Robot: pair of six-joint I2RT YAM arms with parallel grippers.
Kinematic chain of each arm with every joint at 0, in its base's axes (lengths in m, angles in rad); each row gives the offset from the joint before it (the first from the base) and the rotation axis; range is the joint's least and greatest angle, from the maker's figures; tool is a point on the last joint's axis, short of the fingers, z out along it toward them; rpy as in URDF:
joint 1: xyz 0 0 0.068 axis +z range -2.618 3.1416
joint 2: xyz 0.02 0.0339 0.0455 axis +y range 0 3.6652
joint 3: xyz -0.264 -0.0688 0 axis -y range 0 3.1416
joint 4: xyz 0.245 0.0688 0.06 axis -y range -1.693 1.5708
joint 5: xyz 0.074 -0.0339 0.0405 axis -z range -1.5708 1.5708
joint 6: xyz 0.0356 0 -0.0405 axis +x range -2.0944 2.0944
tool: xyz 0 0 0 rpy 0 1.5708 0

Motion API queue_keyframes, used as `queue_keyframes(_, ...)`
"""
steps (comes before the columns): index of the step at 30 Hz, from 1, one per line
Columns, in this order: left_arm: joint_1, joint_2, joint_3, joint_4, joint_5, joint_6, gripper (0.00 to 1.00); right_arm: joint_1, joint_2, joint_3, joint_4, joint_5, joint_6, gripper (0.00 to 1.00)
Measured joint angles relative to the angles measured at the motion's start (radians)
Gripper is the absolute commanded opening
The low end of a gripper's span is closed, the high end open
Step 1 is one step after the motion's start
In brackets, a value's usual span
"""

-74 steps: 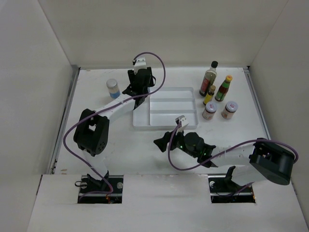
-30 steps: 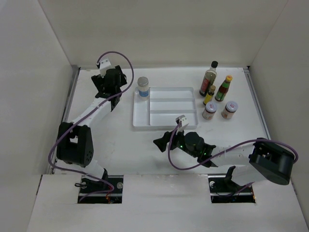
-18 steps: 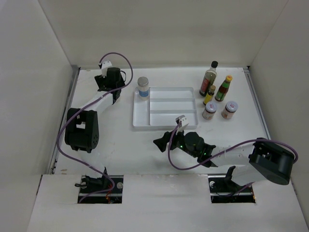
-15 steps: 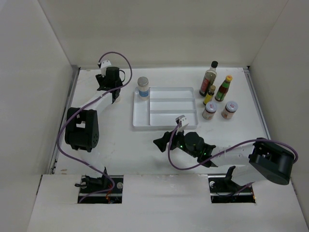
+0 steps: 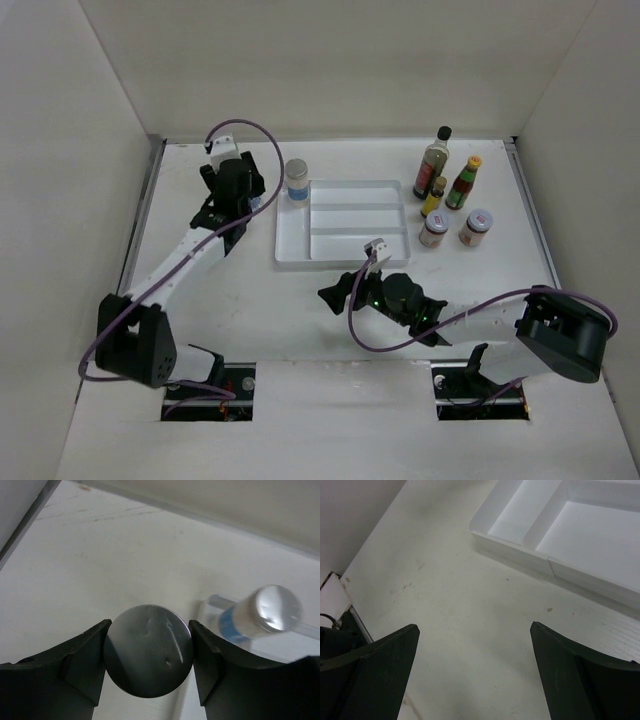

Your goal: Organize the condiment bottles

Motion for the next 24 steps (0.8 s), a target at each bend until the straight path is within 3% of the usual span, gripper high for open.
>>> queue_keyframes(6, -0.225, -0.187, -0.073, 0.037, -0.027, -0.023, 0.38, -0.022, -0.017, -0.032, 0.021, 0.016, 0.001, 0.99)
queue_keyframes(11, -0.315, -0.123, -0.090, 0.048, -0.028, -0.046, 0.38, -0.032, -0.026, -0.037, 0.022, 0.024, 0.001, 0.98)
queue_keyframes(15, -0.327, -0.034, -0.107, 0.058, -0.027, -0.050, 0.38, -0.048, -0.044, -0.047, 0.024, 0.026, 0.000, 0.90)
queue_keyframes(18, -0.327, 0.000, -0.129, 0.060, -0.029, -0.050, 0.39, -0.060, -0.052, -0.051, 0.029, 0.027, 0.002, 0.74)
queue_keyframes(20, -0.329, 0.014, -0.148, 0.070, -0.028, -0.050, 0.39, -0.063, -0.054, -0.055, 0.029, 0.029, 0.000, 0.55)
queue_keyframes(22, -0.330, 0.018, -0.172, 0.088, -0.025, -0.050, 0.41, -0.063, -0.054, -0.057, 0.029, 0.031, -0.005, 0.29)
queue_keyframes(24, -0.334, 0.018, -0.192, 0.122, -0.028, -0.048, 0.49, -0.063, -0.055, -0.058, 0.029, 0.031, -0.008, 0.13)
